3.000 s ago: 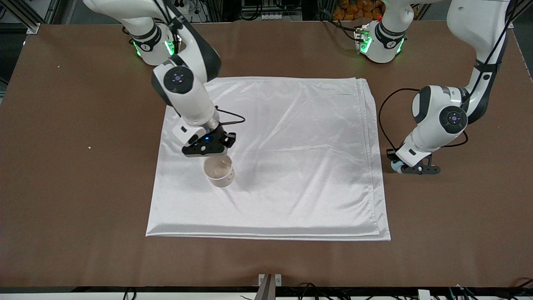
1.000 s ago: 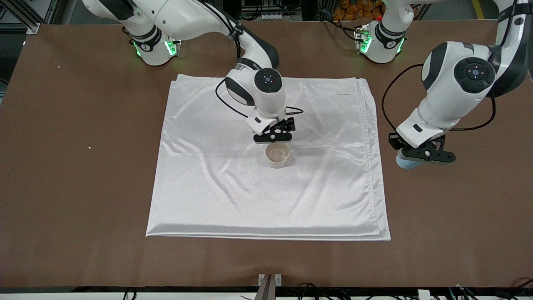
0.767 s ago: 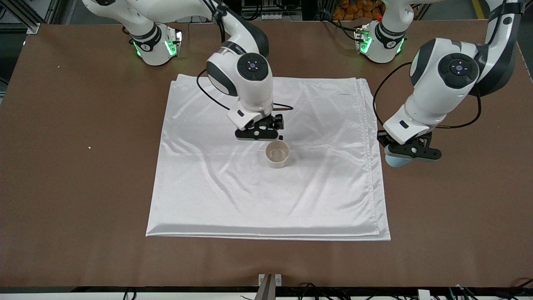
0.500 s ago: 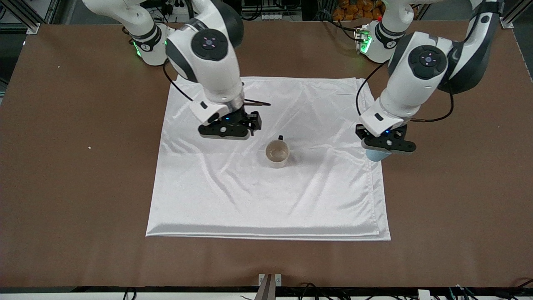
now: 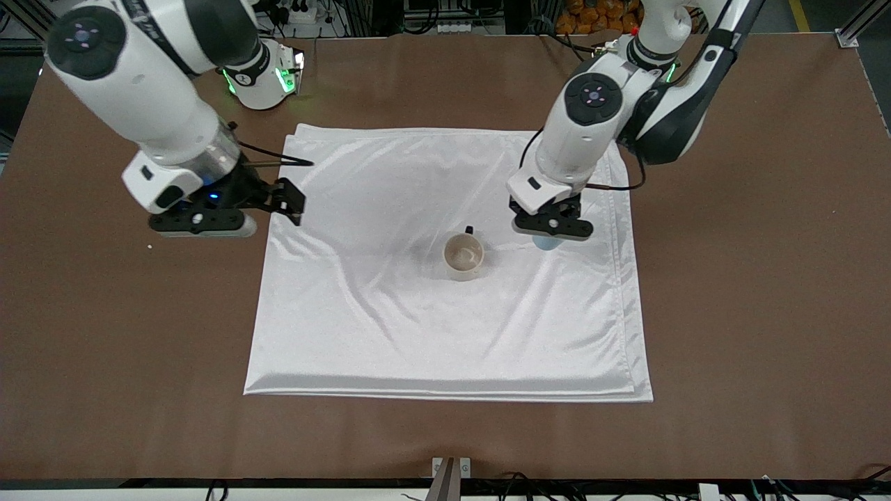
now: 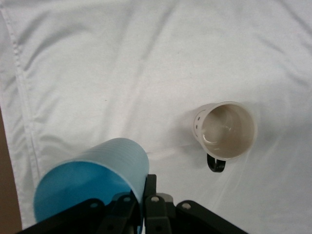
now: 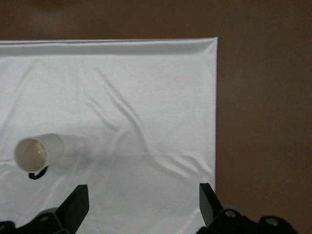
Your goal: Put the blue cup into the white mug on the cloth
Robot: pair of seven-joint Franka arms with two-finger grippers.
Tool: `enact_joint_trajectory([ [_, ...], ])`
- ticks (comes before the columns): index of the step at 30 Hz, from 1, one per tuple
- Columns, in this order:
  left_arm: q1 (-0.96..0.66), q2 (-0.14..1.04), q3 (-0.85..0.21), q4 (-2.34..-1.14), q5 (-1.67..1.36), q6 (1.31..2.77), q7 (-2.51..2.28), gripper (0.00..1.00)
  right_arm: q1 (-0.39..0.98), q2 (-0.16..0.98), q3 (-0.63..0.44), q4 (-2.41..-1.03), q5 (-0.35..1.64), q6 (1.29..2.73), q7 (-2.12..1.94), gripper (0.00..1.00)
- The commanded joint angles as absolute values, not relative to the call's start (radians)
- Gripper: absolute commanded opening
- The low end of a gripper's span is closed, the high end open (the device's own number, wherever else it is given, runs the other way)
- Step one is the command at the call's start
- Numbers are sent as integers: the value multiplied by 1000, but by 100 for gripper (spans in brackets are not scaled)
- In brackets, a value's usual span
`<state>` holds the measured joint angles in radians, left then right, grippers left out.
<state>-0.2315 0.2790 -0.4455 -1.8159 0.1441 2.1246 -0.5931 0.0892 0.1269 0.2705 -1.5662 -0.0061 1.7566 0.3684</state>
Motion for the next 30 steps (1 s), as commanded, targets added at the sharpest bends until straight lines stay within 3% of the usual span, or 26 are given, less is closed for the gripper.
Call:
enact_joint_trajectory([
  [1, -308, 406, -443, -1691, 215, 2105, -747, 0, 52, 37, 207, -1640, 14, 1727, 221, 100],
  [15, -443, 571, -404, -1557, 227, 2103, -871, 0, 6, 21, -21, -1658, 14, 1726, -170, 100],
  [24, -600, 641, -242, -1474, 232, 2103, -897, 0, 12, 23, -21, -1651, -18, 1736, -183, 100],
  [30, -611, 647, -230, -1454, 227, 2103, -899, 0, 9, 21, -21, -1631, -20, 1740, -184, 100],
])
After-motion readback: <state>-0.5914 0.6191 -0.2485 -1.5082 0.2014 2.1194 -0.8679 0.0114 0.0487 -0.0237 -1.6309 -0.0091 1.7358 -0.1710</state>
